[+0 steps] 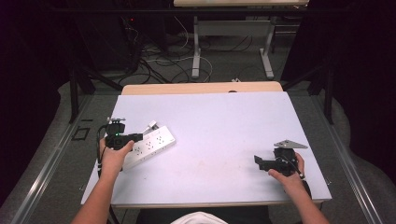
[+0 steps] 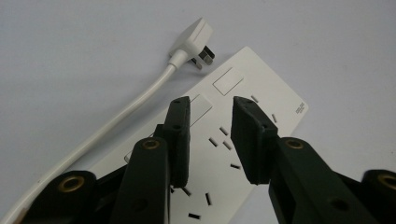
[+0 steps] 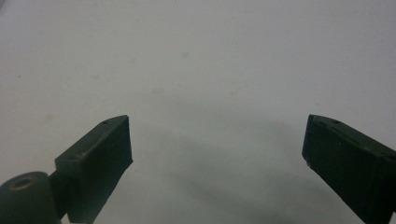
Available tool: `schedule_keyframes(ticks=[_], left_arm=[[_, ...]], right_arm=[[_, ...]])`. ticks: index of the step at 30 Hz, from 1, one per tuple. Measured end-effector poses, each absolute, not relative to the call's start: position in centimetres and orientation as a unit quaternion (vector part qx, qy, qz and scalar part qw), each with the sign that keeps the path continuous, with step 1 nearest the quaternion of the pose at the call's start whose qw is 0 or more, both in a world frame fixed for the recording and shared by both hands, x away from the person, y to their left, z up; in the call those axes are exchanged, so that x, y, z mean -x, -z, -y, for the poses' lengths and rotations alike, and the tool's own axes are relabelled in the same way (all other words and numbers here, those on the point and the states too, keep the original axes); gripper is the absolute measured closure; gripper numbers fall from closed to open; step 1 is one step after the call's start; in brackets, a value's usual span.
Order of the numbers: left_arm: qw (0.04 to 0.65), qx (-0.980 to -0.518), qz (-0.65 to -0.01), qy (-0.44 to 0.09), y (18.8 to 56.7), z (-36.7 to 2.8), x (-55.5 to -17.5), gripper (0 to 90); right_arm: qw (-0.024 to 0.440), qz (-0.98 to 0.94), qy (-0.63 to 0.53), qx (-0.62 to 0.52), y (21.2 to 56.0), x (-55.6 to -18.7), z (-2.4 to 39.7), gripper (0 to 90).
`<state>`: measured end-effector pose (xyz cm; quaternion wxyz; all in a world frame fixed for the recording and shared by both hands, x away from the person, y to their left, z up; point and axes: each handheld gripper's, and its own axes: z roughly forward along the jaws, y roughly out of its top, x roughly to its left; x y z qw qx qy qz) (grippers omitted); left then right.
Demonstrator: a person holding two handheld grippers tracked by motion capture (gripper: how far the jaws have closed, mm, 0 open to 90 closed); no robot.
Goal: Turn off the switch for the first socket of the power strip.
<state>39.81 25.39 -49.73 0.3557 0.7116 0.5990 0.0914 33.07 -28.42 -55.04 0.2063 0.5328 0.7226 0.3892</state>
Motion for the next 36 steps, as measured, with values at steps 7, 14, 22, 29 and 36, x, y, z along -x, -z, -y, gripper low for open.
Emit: schedule_keyframes(ticks=[7,14,22,29,36], left_arm=[[0.363,-0.718,-0.586,-0.096,49.1,-25.3,-39.3,58.0],[0.369,-0.723,-0.575,-0.102,48.5,-25.1,-38.4,52.5],[0.366,-0.742,-0.550,-0.116,47.9,-24.9,-37.5,46.7],[0.373,-0.749,-0.535,-0.119,47.1,-25.1,-36.4,46.1],[0.365,-0.759,-0.522,-0.136,47.2,-25.2,-35.5,41.9]], right_arm=[[0.204,-0.722,-0.388,-0.535,55.0,-33.0,28.3,7.5],[0.204,-0.722,-0.388,-0.536,55.1,-33.0,28.3,7.5],[0.204,-0.722,-0.389,-0.534,55.1,-33.1,28.3,7.6],[0.203,-0.722,-0.388,-0.535,55.1,-33.1,28.3,7.6],[0.202,-0.722,-0.388,-0.535,55.1,-33.1,28.3,7.7]])
